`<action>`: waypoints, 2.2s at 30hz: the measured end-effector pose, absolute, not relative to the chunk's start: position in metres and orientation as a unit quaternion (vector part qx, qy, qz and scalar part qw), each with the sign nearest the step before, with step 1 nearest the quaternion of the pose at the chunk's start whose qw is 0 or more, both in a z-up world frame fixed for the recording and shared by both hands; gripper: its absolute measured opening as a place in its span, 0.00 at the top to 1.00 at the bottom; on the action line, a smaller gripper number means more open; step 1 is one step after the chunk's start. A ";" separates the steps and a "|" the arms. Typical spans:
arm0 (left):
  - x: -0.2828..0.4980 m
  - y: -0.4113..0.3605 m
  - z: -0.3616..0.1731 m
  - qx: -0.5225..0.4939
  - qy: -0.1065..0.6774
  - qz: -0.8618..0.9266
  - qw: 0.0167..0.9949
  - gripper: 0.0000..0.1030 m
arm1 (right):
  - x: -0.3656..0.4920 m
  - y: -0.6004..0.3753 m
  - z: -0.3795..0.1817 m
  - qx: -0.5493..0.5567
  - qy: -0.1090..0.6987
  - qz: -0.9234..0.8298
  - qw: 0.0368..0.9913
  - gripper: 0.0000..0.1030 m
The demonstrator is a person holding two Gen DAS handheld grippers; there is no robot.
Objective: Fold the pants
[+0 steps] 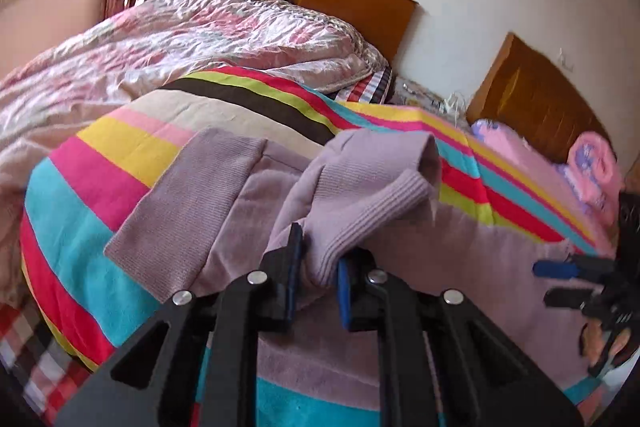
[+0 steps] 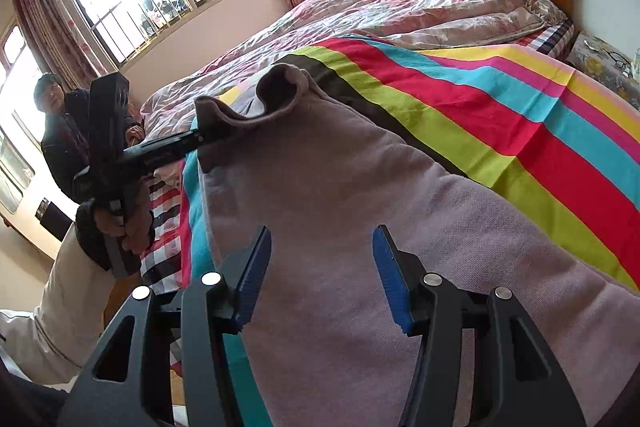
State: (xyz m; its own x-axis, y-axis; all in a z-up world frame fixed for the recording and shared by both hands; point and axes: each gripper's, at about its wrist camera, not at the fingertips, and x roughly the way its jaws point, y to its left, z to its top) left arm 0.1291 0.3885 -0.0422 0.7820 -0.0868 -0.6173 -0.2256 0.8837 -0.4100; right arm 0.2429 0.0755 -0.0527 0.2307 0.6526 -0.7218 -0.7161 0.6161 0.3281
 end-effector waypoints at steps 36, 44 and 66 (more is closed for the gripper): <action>0.104 0.460 -0.082 -0.415 0.314 0.040 0.853 0.77 | 0.115 0.084 -0.098 -0.319 0.373 0.421 0.763 0.79; 0.102 0.454 -0.069 -0.390 0.308 0.048 0.867 0.90 | 0.111 0.082 -0.092 -0.327 0.330 0.396 0.792 0.97; 0.079 0.458 -0.087 -0.382 0.312 0.061 0.868 0.90 | 0.102 0.075 -0.087 -0.307 0.340 0.417 0.785 0.97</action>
State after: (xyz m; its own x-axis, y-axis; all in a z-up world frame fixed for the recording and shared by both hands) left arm 0.0791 0.4580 -0.0869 0.7973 -0.1327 -0.5888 -0.3445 0.7010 -0.6245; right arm 0.1019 0.0747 -0.0874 0.4214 0.4455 -0.7899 -0.8629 0.4648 -0.1982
